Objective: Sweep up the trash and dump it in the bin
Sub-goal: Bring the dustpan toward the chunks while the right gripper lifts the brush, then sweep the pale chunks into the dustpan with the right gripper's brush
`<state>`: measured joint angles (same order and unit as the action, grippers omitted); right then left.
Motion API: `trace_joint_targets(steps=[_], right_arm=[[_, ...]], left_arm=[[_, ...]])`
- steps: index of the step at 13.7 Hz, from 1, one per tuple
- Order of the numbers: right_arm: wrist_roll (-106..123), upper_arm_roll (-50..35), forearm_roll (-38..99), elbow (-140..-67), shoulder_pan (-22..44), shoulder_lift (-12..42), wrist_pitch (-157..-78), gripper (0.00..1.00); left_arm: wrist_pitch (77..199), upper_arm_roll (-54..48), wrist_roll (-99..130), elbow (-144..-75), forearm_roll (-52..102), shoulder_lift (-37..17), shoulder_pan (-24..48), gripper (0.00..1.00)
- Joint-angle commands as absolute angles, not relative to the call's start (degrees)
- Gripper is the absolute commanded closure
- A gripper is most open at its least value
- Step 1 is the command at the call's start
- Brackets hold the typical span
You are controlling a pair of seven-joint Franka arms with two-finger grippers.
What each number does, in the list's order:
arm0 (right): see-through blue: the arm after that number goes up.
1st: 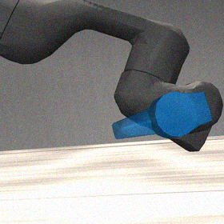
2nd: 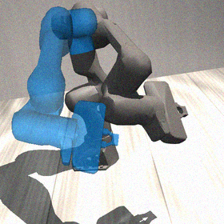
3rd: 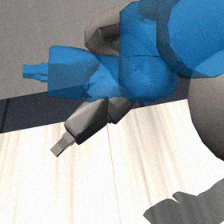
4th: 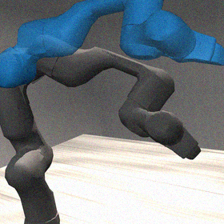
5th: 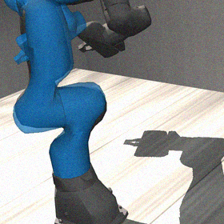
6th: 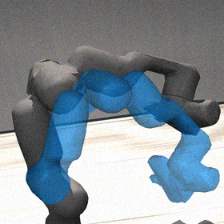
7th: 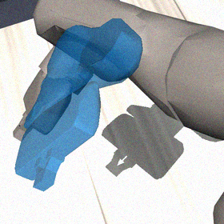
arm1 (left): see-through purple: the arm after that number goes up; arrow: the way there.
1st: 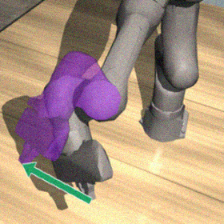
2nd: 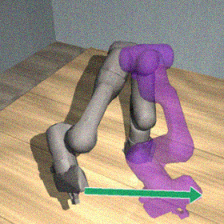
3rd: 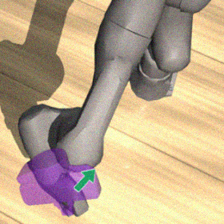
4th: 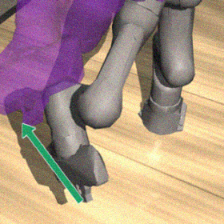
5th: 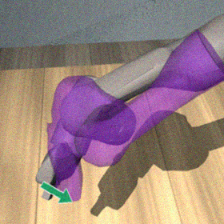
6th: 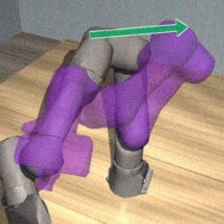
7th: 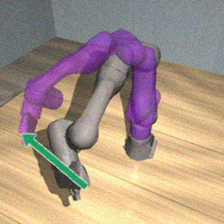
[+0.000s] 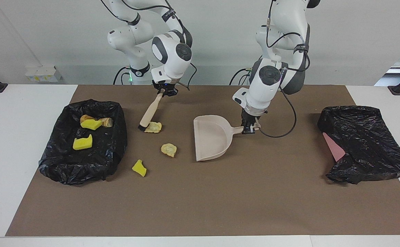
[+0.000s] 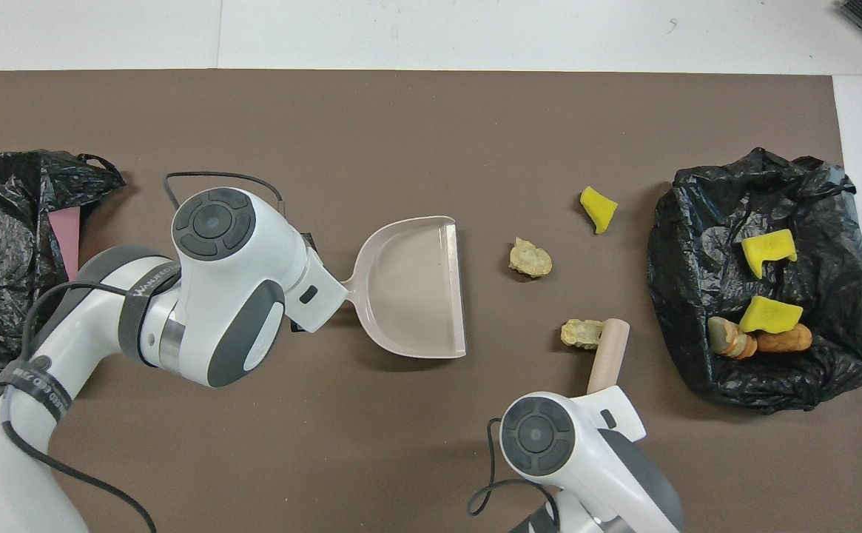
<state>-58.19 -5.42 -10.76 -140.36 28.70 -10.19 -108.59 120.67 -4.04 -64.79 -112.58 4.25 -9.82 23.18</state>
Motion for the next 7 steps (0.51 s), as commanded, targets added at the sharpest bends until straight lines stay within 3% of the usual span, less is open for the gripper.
trace_joint_targets(steps=[1,3,7], right_arm=[[-51.35,-5.98,-10.37,-140.98,24.71,-9.68,-115.45,1.00],[-45.82,-5.98,-10.28,-139.67,22.16,-7.31,-120.92,1.00],[-37.98,-5.98,-8.44,-133.25,19.43,-0.54,-123.65,1.00]], left_arm=[[120.50,-3.08,-62.68,-116.36,4.66,-6.51,23.99,1.00],[120.15,-3.08,-60.83,-117.59,4.48,-6.59,24.08,1.00],[120.24,-3.16,-51.52,-118.74,2.46,-6.68,26.36,1.00]])
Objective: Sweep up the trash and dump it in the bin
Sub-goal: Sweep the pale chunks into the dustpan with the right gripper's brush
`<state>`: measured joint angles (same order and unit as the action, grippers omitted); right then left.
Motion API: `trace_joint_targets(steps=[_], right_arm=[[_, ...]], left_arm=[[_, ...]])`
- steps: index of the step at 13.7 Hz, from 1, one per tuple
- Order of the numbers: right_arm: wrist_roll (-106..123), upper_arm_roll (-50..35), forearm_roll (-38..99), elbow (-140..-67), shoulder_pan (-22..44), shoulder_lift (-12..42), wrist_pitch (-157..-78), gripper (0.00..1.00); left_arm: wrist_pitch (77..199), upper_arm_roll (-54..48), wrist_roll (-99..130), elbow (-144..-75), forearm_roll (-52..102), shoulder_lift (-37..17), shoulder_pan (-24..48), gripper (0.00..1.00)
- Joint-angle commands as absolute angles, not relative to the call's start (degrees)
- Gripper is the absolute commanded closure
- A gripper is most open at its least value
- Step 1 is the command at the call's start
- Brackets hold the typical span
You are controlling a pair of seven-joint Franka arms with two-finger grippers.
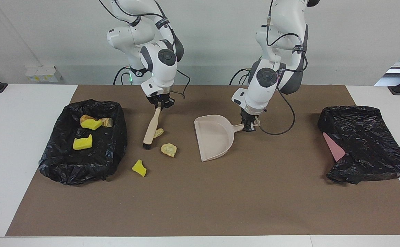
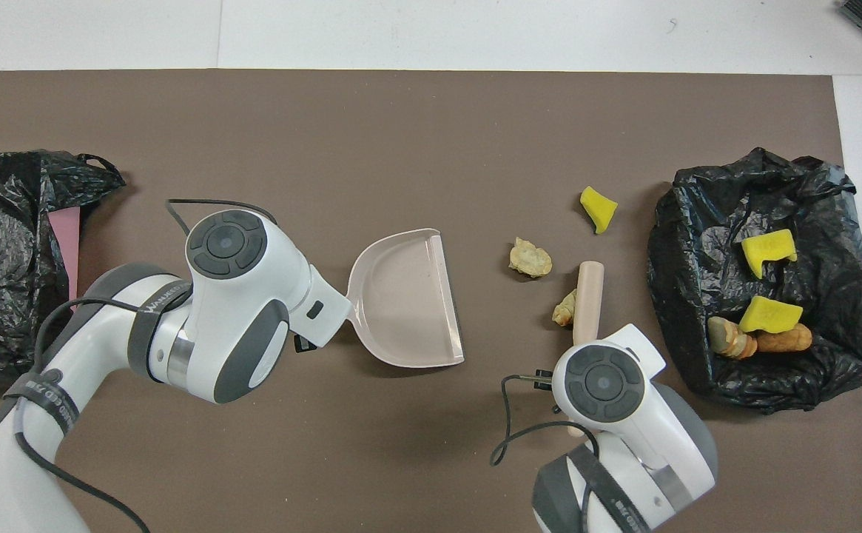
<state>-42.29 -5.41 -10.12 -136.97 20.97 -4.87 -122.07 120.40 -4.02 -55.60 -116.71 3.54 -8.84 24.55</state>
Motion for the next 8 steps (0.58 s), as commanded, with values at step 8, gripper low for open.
trace_joint_targets(steps=[8], right_arm=[[-24.44,-7.47,1.12,-129.11,26.52,0.53,-123.23,1.00]], left_arm=[[120.14,-3.25,-44.30,-118.74,2.46,-7.12,28.04,1.00]])
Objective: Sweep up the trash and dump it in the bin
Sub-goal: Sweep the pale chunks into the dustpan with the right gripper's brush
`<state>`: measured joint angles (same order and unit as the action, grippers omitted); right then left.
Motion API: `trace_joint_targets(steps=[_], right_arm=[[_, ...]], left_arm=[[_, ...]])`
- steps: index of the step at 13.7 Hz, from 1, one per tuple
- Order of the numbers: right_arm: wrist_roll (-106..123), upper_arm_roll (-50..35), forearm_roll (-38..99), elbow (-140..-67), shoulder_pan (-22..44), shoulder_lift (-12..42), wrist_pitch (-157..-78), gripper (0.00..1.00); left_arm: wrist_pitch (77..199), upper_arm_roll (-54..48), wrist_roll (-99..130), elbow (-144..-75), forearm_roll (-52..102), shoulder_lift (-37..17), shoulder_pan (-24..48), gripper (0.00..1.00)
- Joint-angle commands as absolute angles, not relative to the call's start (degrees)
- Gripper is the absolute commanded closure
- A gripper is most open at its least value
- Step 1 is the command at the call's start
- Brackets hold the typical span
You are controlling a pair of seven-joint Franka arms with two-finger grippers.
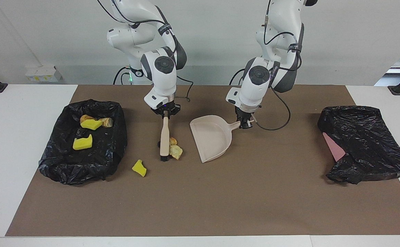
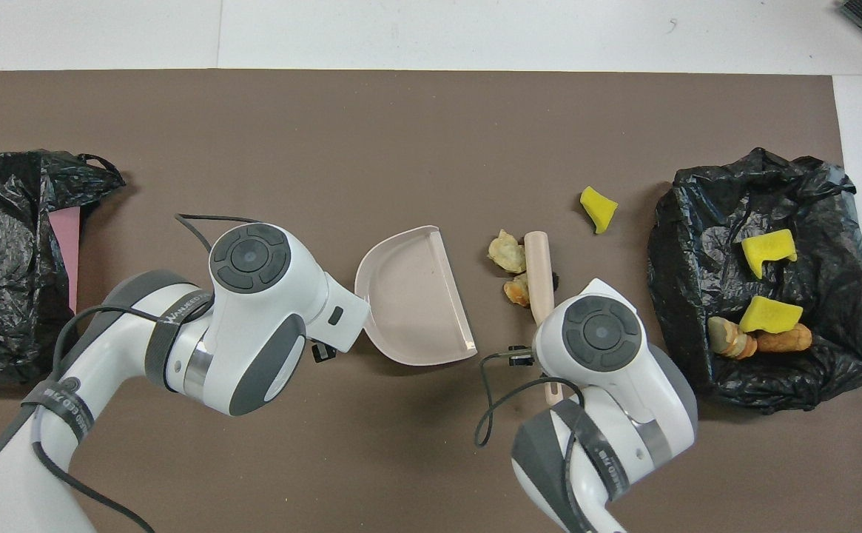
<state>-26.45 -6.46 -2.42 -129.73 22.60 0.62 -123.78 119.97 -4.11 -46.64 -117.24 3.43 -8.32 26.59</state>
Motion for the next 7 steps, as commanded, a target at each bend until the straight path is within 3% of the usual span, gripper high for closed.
trace_joint_targets(steps=[1,4,7], right_arm=[[-24.52,-7.56,2.53,-128.76,29.41,0.01,-123.05,1.00],[-26.27,-7.56,6.23,-124.03,33.92,-0.09,-117.62,1.00],[-28.04,-7.12,5.28,-117.80,32.88,-0.09,-110.77,1.00]], left_arm=[[120.67,-3.25,-44.21,-118.91,2.37,-7.29,28.12,1.00],[121.81,-3.25,-43.42,-119.71,2.37,-7.47,29.09,1.00],[122.17,-3.25,-43.51,-119.71,2.37,-7.47,29.00,1.00]])
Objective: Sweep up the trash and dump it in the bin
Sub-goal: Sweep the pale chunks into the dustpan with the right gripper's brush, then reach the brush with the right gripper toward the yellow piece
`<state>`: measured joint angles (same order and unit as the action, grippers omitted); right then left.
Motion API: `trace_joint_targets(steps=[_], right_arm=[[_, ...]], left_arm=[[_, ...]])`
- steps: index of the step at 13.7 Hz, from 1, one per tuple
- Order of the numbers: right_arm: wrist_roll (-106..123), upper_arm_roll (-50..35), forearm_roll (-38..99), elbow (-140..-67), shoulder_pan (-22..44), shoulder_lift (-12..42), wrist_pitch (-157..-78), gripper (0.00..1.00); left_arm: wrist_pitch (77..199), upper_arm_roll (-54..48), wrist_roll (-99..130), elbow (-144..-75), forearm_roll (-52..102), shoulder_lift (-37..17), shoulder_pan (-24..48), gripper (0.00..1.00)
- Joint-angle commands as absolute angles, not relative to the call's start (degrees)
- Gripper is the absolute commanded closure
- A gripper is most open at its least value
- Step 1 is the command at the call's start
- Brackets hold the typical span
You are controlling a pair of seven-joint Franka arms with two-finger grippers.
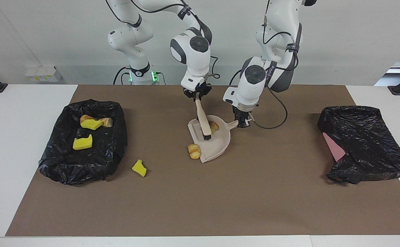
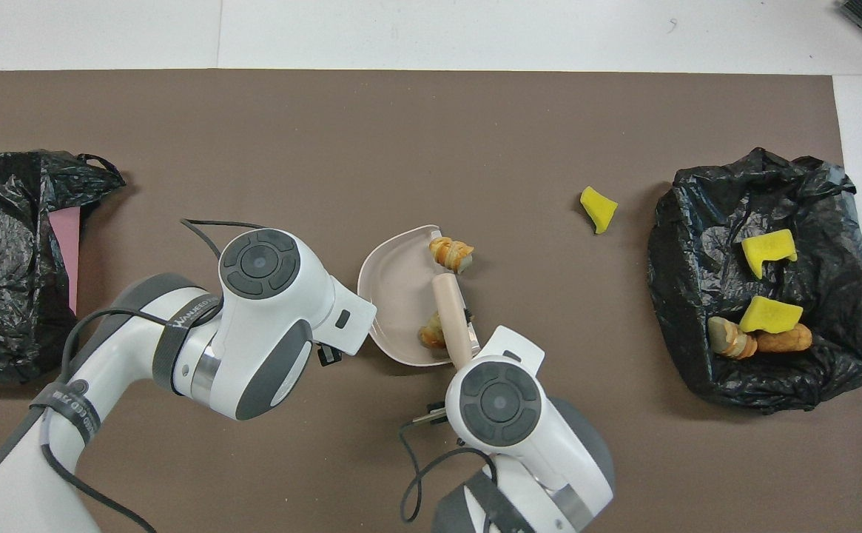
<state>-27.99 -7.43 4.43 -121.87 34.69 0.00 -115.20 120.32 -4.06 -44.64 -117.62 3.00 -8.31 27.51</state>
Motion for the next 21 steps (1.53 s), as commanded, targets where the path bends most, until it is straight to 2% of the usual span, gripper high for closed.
trace_joint_targets(steps=[1,5,7,9,13,17,21], right_arm=[[-27.52,-6.86,4.66,-116.56,31.48,-0.09,-109.00,1.00],[-18.94,-6.77,-6.48,-114.53,20.60,2.71,-109.68,1.00],[-10.23,-6.77,-8.25,-110.24,13.13,6.31,-110.48,1.00],[-9.14,-6.77,-12.98,-106.45,8.89,8.95,-110.48,1.00],[-11.59,-6.59,-15.20,-102.75,6.34,14.58,-110.57,1.00],[-16.87,-6.77,-25.02,-103.19,6.07,16.35,-110.92,1.00],[-16.88,-6.85,-25.32,-103.79,6.15,17.48,-112.50,1.00]], left_arm=[[122.17,-3.25,-43.59,-119.71,2.37,-7.47,28.92,1.00],[121.82,-3.25,-43.51,-119.71,2.37,-7.47,28.48,1.00],[121.73,-3.25,-43.42,-119.79,2.46,-7.47,28.39,1.00],[121.64,-3.25,-43.51,-119.79,2.37,-7.47,28.30,1.00],[121.64,-3.25,-43.51,-119.79,2.37,-7.47,28.30,1.00],[121.64,-3.25,-43.51,-119.79,2.37,-7.47,28.30,1.00],[121.55,-3.25,-43.51,-119.79,2.37,-7.47,28.30,1.00]])
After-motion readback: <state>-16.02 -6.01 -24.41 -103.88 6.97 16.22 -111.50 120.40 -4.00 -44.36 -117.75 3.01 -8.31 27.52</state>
